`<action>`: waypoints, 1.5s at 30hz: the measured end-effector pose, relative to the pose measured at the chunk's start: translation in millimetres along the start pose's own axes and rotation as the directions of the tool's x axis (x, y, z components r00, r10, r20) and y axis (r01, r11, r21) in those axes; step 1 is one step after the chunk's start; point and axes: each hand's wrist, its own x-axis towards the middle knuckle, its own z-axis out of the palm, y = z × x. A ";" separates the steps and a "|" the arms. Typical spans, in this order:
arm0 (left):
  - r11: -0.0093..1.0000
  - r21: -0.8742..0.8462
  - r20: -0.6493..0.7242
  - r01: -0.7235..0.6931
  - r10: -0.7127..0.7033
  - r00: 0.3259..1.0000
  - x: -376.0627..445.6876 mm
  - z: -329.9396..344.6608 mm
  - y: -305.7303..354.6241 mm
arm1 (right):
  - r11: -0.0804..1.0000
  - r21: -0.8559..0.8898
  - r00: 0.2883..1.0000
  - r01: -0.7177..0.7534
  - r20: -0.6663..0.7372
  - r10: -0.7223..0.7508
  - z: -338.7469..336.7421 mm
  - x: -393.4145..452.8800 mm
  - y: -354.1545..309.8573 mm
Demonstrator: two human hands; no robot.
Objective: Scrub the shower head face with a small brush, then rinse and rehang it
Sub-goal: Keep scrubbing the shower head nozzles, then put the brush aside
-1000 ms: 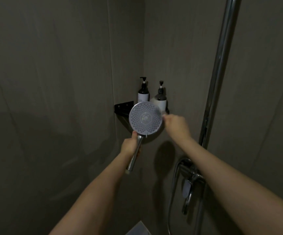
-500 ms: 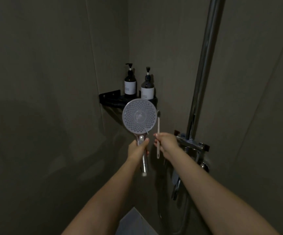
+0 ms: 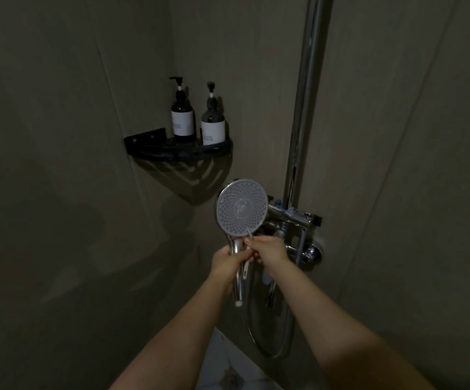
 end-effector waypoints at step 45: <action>0.986 -0.109 0.061 0.122 -0.116 0.991 13.1 -16.1 0.6 | 0.494 0.827 0.951 -0.268 0.144 0.275 -32.8 53.5 9.8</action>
